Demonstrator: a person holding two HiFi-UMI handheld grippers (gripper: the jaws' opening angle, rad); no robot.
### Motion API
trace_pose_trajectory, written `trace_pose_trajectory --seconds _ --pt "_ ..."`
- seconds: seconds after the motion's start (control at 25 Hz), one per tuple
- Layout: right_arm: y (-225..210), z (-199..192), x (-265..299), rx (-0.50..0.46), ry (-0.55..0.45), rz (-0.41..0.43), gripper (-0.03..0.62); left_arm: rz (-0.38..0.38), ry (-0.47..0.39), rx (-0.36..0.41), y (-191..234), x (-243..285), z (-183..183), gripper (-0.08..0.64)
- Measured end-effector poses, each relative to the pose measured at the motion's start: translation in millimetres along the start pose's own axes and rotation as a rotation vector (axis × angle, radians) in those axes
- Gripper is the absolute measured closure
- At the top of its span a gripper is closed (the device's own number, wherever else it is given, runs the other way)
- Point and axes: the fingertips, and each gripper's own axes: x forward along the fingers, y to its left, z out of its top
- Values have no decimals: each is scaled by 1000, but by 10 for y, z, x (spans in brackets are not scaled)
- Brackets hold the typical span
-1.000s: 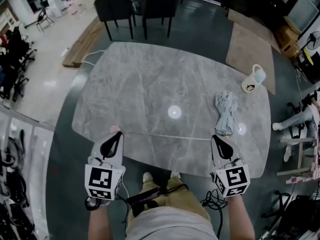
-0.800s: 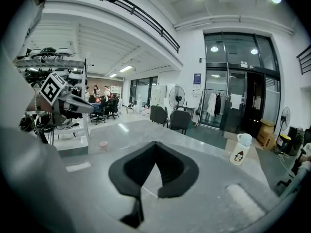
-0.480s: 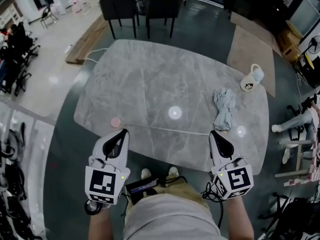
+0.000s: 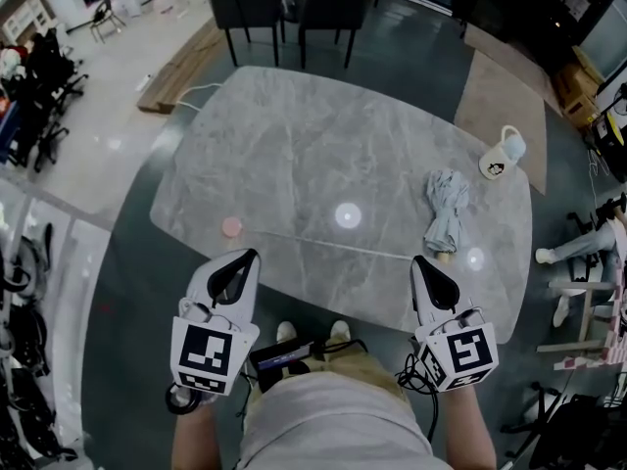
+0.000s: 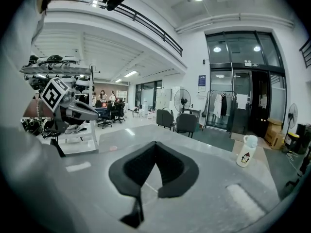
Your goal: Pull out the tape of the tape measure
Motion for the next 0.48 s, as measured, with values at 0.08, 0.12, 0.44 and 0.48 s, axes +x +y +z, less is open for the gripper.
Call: trace_pose_trajectory --seconds 0.08,0.12,0.44,0.48 --pt "22 -8 9 2 0 3 597 3 4 -6 -1 -1 -25 548" --pt "34 -10 13 3 0 4 597 4 5 -9 -3 -2 -34 548" --pt "25 7 28 10 -12 -1 597 4 -10 -8 -53 33 -11 548" --pt "22 11 32 12 -14 -3 597 3 -14 -5 -54 39 5 548"
